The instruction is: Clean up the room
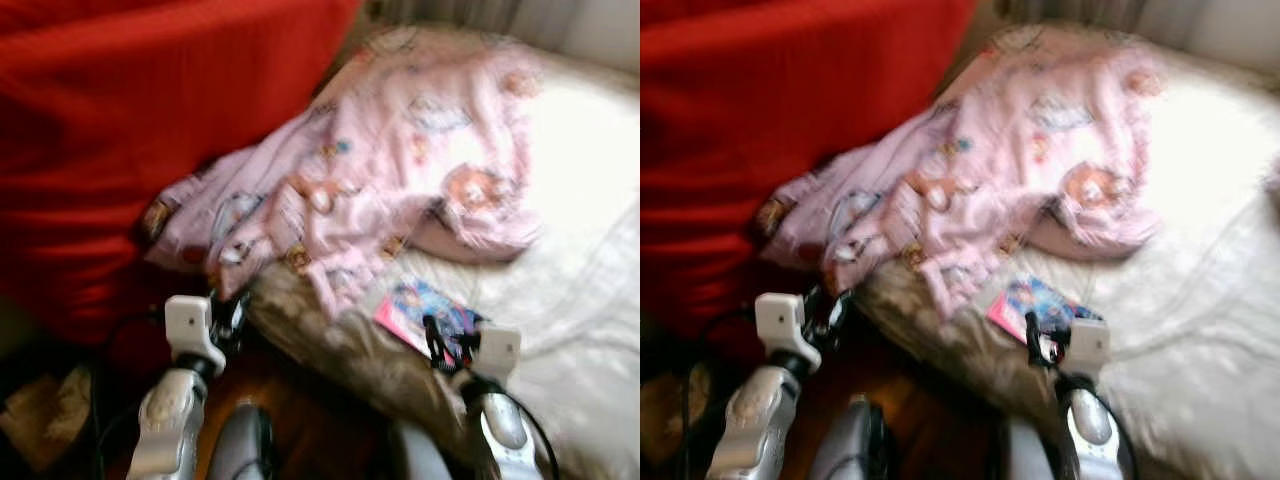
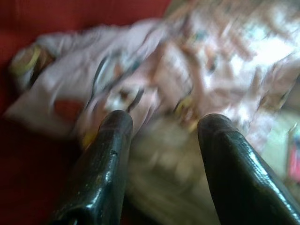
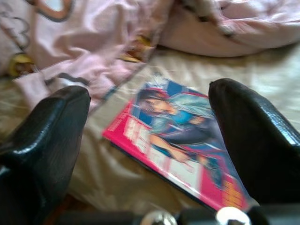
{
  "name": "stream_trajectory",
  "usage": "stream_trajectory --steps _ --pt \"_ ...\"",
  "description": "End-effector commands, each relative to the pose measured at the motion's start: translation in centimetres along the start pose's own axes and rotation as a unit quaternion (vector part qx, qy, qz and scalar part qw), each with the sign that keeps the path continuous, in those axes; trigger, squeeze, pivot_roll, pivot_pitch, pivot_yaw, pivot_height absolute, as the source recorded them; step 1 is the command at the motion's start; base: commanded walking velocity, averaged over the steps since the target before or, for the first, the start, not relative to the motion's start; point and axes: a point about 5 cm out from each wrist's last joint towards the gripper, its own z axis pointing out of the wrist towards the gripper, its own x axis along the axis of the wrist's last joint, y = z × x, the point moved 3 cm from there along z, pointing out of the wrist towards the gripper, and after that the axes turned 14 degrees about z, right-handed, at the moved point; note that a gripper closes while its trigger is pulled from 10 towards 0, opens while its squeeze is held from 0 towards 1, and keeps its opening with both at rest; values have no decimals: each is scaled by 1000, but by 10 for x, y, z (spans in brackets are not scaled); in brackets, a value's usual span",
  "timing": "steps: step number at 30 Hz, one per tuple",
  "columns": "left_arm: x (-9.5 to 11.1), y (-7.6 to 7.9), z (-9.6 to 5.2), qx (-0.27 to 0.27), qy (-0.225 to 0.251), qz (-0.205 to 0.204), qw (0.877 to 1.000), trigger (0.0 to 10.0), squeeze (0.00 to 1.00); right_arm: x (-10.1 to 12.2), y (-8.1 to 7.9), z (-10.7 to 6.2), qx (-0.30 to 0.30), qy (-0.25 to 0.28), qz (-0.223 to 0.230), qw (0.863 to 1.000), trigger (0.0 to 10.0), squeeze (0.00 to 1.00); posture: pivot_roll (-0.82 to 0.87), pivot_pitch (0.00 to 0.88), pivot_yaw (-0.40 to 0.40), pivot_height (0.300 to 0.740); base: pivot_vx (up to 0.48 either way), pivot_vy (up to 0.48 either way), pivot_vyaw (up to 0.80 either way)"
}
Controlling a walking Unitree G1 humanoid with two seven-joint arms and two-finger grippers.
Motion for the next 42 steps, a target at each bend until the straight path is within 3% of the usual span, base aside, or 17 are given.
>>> stream_trajectory --steps 1,7,29,37,39,42 --pt "-6 2 -2 -5 -14 -5 1000 10000 0 -12 4 -7 -9 -19 4 1000 10000 0 50 232 -18 638 0 0 0" --pt "-6 3 -2 -7 -15 -7 1000 10000 0 -14 4 -7 -5 -23 3 1000 10000 0 50 232 -17 612 0 0 0" --pt "-4 6 -2 -17 -14 -6 1000 10000 0 -15 3 -6 -2 -17 9 1000 10000 0 51 236 -11 612 0 0 0" --pt "-5 6 -1 -20 -17 -9 1000 10000 0 -18 -2 -4 9 -25 23 999 10000 0 52 228 -5 612 0 0 0" --pt "-5 5 -1 -20 -18 -9 1000 10000 0 -20 2 -3 -10 -31 53 998 10000 0 47 223 4 612 0 0 0" --pt "-5 5 0 -21 -18 -9 1000 10000 0 -21 0 -3 1 -37 40 999 10000 0 47 222 4 612 0 0 0"
